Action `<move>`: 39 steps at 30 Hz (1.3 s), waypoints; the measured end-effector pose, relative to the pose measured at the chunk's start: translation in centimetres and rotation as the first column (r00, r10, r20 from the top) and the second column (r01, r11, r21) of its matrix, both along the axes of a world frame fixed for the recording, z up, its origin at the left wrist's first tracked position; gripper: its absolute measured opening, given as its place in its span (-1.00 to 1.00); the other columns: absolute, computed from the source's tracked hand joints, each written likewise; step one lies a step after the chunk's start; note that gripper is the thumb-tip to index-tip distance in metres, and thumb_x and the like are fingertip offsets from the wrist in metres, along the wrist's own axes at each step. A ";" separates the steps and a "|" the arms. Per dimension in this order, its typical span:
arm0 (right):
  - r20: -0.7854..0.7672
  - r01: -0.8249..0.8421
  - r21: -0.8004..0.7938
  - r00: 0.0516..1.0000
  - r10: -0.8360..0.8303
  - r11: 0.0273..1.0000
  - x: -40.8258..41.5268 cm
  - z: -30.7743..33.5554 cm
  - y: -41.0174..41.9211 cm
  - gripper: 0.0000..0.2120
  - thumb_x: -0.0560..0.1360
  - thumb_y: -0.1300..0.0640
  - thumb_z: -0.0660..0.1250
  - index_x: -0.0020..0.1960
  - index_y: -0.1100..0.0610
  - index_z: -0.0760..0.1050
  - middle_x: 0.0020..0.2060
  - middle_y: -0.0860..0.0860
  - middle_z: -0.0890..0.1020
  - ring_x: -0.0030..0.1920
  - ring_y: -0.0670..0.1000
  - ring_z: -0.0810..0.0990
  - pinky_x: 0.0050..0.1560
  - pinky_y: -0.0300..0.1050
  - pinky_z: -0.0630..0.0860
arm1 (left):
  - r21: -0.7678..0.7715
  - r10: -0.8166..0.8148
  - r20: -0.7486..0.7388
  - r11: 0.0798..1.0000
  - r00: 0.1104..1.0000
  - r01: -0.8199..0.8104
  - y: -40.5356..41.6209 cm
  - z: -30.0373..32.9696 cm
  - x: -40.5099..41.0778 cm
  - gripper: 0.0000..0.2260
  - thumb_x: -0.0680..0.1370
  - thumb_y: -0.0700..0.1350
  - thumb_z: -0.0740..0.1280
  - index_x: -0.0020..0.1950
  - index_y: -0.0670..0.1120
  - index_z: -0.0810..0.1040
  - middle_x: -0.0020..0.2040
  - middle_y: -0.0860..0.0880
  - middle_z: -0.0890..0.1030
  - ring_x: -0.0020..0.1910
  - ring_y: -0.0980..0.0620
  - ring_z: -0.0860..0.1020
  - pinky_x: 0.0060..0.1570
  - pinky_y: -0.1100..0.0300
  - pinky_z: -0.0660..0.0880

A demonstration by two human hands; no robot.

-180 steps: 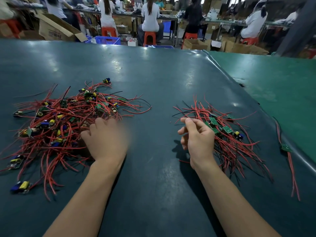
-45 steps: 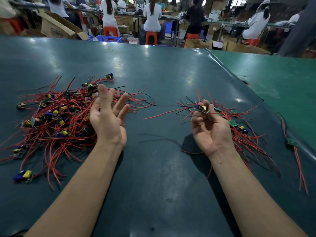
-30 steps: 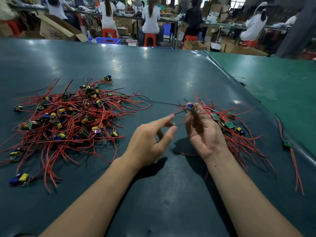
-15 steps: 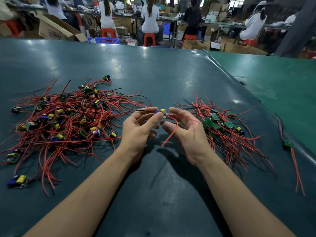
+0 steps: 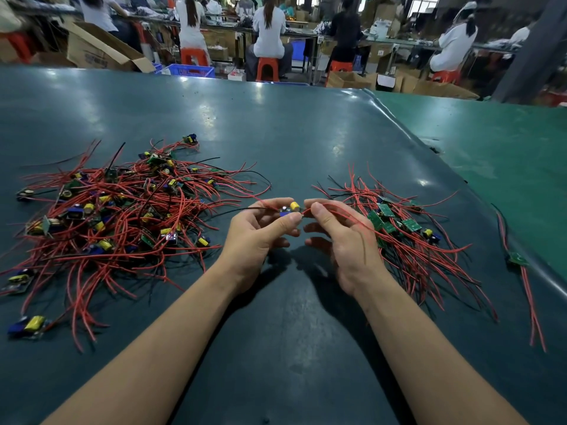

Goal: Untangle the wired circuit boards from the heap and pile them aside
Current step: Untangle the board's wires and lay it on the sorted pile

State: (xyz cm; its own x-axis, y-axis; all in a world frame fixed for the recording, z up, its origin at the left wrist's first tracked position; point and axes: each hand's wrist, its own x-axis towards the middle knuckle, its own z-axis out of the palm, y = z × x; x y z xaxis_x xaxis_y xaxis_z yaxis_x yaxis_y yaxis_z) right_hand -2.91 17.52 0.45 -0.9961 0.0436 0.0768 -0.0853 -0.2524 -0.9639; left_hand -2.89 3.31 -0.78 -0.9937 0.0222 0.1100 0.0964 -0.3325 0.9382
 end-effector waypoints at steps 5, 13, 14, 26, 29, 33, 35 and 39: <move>0.226 -0.037 -0.151 0.972 0.071 0.988 0.1 0.3 -0.4 -0.89 0.53 0.13 0.39 -0.15 0.13 0.61 -0.29 0.03 0.67 -0.39 -0.09 0.62 -0.43 -0.28 0.52 | -0.052 0.070 -0.056 0.996 0.996 -0.072 0.2 -0.1 -0.1 -0.78 0.34 -0.17 0.52 -0.05 -0.07 0.64 -0.24 0.04 0.67 -0.30 0.08 0.59 -0.28 0.25 0.47; 0.148 0.071 0.053 0.986 -0.078 0.996 0.0 0.1 -0.3 -0.86 0.54 0.18 0.39 -0.18 0.16 0.65 -0.43 0.02 0.55 -0.55 -0.11 0.36 -0.59 -0.32 0.18 | -0.188 0.048 -0.115 0.980 0.992 -0.069 0.5 -0.2 0.2 -0.82 0.35 -0.29 0.55 -0.08 -0.20 0.67 -0.24 -0.04 0.70 -0.32 0.16 0.59 -0.29 0.36 0.46; 0.160 0.044 0.053 0.986 -0.051 0.998 0.1 0.1 -0.3 -0.84 0.57 0.17 0.35 -0.13 0.17 0.66 -0.42 -0.01 0.55 -0.55 -0.12 0.35 -0.59 -0.33 0.16 | -0.167 0.058 -0.099 0.983 0.993 -0.074 0.5 -0.2 0.2 -0.82 0.35 -0.29 0.55 -0.08 -0.19 0.67 -0.28 -0.01 0.69 -0.37 0.18 0.55 -0.34 0.35 0.43; 0.048 0.227 -0.032 0.973 -0.225 0.973 -0.2 0.1 -0.2 -0.76 0.52 0.11 0.43 -0.32 0.10 0.66 -0.49 -0.07 0.53 -0.61 -0.12 0.32 -0.59 -0.35 0.19 | -0.128 0.078 -0.028 0.988 0.997 -0.081 0.4 0.2 0.2 -0.88 0.40 -0.26 0.52 -0.13 -0.09 0.68 -0.25 -0.02 0.69 -0.35 0.14 0.54 -0.35 0.31 0.44; 0.137 0.159 -0.162 0.981 -0.137 0.974 -0.5 0.0 -0.3 -0.64 0.58 0.03 0.34 -0.36 0.09 0.64 -0.53 -0.09 0.45 -0.62 -0.13 0.29 -0.61 -0.36 0.15 | -0.109 0.040 -0.014 0.993 0.999 -0.042 0.3 0.3 0.3 -0.91 0.37 -0.21 0.53 -0.16 -0.09 0.68 -0.27 -0.02 0.68 -0.38 0.16 0.55 -0.35 0.32 0.43; 0.092 0.230 -0.087 0.971 -0.222 0.969 -0.8 -0.4 -0.2 -0.61 0.60 0.04 0.31 -0.37 0.10 0.63 -0.54 -0.09 0.43 -0.59 -0.12 0.29 -0.59 -0.32 0.19 | -0.143 0.022 -0.011 0.989 1.000 -0.023 0.2 0.3 0.4 -0.93 0.35 -0.17 0.55 -0.22 -0.05 0.71 -0.27 -0.05 0.69 -0.35 0.14 0.57 -0.34 0.30 0.44; 0.073 0.273 -0.104 0.961 -0.266 0.956 -0.9 -0.5 0.2 -0.69 0.60 0.05 0.32 -0.27 0.09 0.65 -0.49 -0.11 0.48 -0.59 -0.13 0.30 -0.59 -0.31 0.16 | -0.129 0.054 0.003 0.990 0.999 -0.053 0.1 0.2 0.2 -0.92 0.39 -0.21 0.53 -0.24 -0.04 0.71 -0.27 -0.06 0.68 -0.36 0.12 0.54 -0.32 0.25 0.43; 0.097 0.258 -0.243 0.966 -0.241 0.935 -1.2 -0.5 0.8 -0.70 0.62 0.07 0.28 -0.24 0.12 0.62 -0.45 -0.06 0.40 -0.61 -0.14 0.22 -0.60 -0.34 0.12 | -0.140 0.049 0.011 0.989 0.999 -0.047 0.0 0.1 0.1 -0.92 0.38 -0.19 0.54 -0.21 -0.03 0.72 -0.25 -0.07 0.69 -0.33 0.08 0.53 -0.33 0.28 0.42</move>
